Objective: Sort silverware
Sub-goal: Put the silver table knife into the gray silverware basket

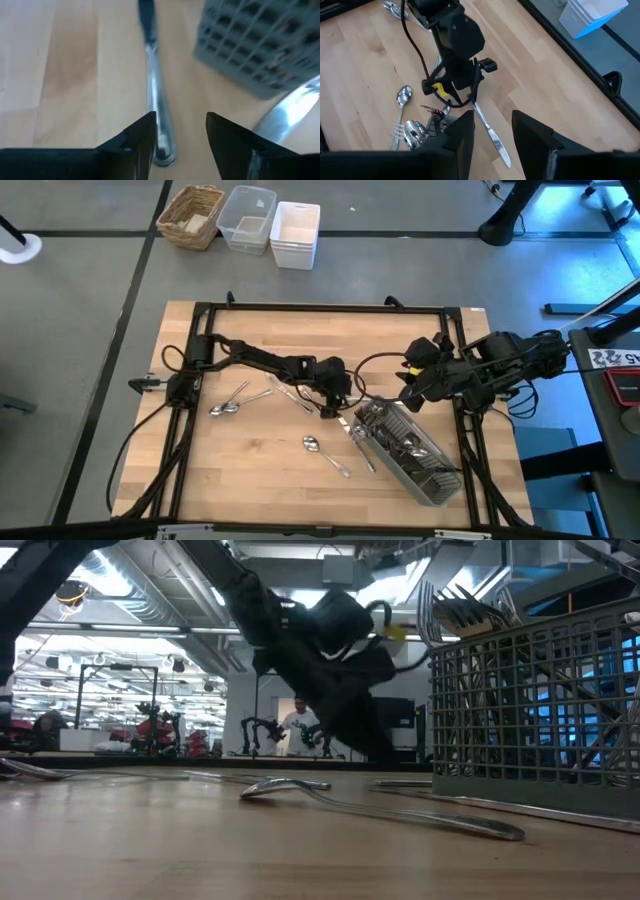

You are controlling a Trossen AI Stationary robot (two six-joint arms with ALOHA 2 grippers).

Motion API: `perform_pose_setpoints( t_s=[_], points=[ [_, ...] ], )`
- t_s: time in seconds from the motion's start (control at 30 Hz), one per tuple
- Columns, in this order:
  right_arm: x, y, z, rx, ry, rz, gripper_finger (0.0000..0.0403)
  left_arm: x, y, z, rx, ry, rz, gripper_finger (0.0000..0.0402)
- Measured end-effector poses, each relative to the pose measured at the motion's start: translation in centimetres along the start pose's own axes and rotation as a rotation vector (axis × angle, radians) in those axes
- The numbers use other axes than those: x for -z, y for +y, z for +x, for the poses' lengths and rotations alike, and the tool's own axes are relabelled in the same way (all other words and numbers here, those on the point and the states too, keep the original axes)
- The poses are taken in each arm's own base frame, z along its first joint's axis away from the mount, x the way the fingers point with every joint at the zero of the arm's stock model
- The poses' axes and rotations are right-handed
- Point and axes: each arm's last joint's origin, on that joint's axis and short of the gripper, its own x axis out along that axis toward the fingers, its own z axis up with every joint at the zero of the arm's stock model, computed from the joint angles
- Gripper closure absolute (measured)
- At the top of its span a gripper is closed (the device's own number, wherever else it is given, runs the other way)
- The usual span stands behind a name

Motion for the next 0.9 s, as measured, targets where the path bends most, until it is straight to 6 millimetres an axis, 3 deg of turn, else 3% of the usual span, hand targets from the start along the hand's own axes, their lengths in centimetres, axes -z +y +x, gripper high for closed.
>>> perform_pose_setpoints(
  t_s=[0.4,0.73,0.9],
  points=[
    [0.0,0.0,0.0,0.001,-0.001,-0.056,0.0269,1.6,0.3,1.9,-0.079,0.047,-0.013,0.0236],
    [-0.1,-0.1,0.0,0.023,-0.021,-0.117,0.0269,2.0,1.8,1.7,-0.155,0.057,-0.103,0.0324],
    [-1.0,-1.2,0.7,0.075,-0.026,-0.067,0.0269,2.2,3.1,1.4,-0.181,0.051,-0.195,0.0335]
  ],
)
